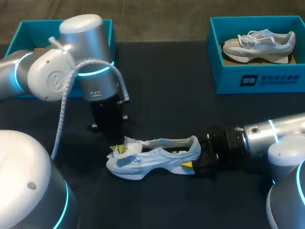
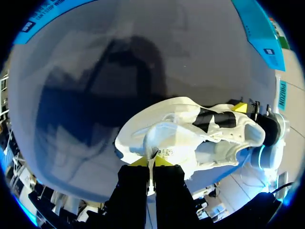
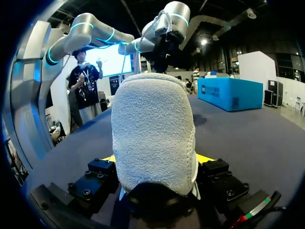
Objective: Take the shoe out of the shoebox, open the shoe tongue, remove and reinsert the insole, then place the shoe into the shoebox
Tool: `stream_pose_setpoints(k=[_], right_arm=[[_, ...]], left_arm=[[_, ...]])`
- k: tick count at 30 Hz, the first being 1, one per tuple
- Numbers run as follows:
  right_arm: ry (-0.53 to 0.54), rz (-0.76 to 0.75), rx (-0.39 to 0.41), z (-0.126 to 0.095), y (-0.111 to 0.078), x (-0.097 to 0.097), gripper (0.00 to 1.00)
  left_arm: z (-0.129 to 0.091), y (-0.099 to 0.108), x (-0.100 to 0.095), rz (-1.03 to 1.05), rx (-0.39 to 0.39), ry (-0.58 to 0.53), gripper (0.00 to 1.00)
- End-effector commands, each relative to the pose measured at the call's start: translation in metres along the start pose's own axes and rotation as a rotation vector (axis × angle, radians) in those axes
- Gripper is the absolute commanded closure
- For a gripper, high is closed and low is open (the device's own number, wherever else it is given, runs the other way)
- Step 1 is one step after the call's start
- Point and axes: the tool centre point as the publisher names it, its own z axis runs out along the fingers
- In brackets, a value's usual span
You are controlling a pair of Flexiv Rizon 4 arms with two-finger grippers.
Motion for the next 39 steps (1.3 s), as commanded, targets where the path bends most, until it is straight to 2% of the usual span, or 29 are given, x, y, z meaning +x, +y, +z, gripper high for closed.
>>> stream_pose_setpoints(k=[1,2,3,9,13,18,24,26,29,39], right_arm=[[-0.002,0.001,0.003,0.001,0.000,0.000,1.00],[-0.002,0.001,0.003,0.001,0.000,0.000,1.00],[-0.002,0.001,0.003,0.001,0.000,0.000,1.00],[-0.002,0.001,0.003,0.001,0.000,0.000,1.00],[-0.002,0.001,0.003,0.001,0.000,0.000,1.00],[-0.002,0.001,0.003,0.001,0.000,0.000,1.00],[-0.002,0.001,0.003,0.001,0.000,0.000,1.00],[-0.002,0.001,0.003,0.001,0.000,0.000,1.00],[-0.002,0.001,0.003,0.001,0.000,0.000,1.00],[-0.002,0.001,0.003,0.001,0.000,0.000,1.00]], left_arm=[[-0.001,0.006,-0.006,0.027,0.006,0.178,0.82],[-0.002,0.007,-0.007,0.035,0.013,0.174,0.53],[-0.004,0.009,-0.007,0.039,0.022,0.177,0.00],[-0.028,0.017,-0.007,0.104,0.083,0.176,0.00],[-0.056,0.024,-0.001,0.170,0.134,0.174,0.00],[-0.088,0.033,0.016,0.275,0.183,0.138,0.00],[-0.118,0.036,0.043,0.446,0.162,0.078,0.00],[-0.124,0.037,0.052,0.490,0.157,0.059,0.36],[-0.131,0.038,0.063,0.569,0.138,0.038,1.00],[-0.141,0.033,0.096,0.971,-0.015,-0.041,1.00]])
